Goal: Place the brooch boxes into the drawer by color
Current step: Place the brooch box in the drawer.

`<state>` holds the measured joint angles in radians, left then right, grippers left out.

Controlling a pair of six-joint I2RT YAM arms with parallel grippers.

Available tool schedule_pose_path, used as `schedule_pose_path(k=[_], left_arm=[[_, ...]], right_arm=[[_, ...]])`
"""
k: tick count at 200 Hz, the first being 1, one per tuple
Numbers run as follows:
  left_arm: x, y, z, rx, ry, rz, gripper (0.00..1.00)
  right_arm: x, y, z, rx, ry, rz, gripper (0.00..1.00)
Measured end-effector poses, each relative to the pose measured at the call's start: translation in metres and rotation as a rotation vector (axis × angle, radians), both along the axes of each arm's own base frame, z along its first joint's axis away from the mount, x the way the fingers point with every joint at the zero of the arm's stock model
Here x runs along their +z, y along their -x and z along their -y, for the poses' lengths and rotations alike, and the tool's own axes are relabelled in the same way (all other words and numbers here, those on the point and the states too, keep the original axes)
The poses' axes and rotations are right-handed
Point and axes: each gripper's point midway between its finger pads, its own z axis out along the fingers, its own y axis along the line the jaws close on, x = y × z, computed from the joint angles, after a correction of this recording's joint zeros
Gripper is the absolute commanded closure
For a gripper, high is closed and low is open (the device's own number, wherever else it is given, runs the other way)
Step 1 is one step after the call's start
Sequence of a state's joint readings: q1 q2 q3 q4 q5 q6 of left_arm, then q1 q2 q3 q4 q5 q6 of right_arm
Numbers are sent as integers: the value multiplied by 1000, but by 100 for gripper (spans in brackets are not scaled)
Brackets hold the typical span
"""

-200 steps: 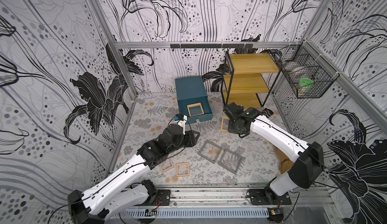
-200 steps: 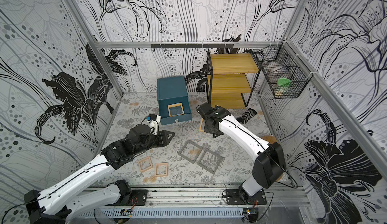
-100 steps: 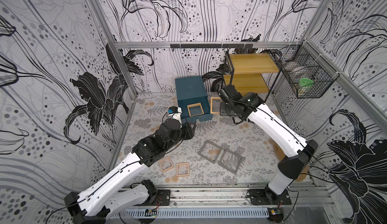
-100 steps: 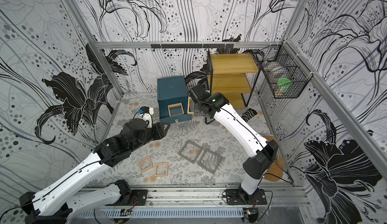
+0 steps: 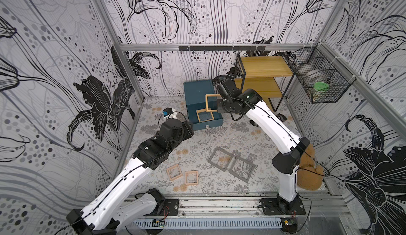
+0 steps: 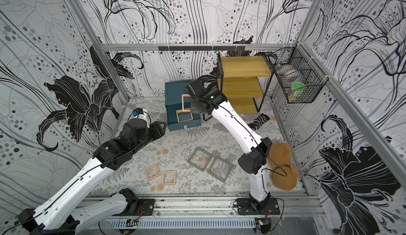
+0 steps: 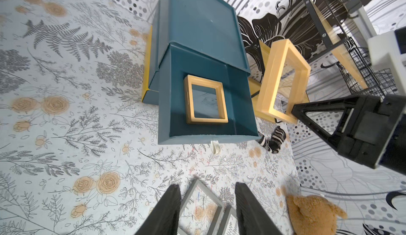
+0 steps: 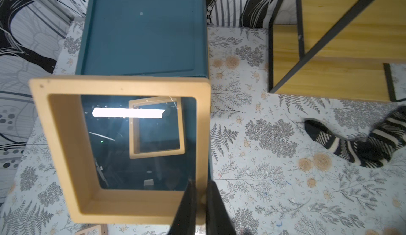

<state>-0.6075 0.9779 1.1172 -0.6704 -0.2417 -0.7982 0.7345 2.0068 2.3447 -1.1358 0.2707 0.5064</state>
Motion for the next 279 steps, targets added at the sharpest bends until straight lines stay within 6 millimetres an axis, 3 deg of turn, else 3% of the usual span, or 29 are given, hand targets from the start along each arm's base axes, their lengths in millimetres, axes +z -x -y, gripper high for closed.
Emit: schedule_pose_path(k=[47,123,168,279], left_arm=[[3,6,-18,73,-14,8,54],[4,5,-20,84,-16,11,54],[4,5,-20,83,-16,11,54],[4,6,-20,82,-14,12,54]], right_arm=[[-16,-12,-25,50,-18,-24,100],[-62,-22,-42,72,17,-100,100],[-78,-22,-43,70,39,-135,100],[-94,-22,-44,56,57,-178,99]])
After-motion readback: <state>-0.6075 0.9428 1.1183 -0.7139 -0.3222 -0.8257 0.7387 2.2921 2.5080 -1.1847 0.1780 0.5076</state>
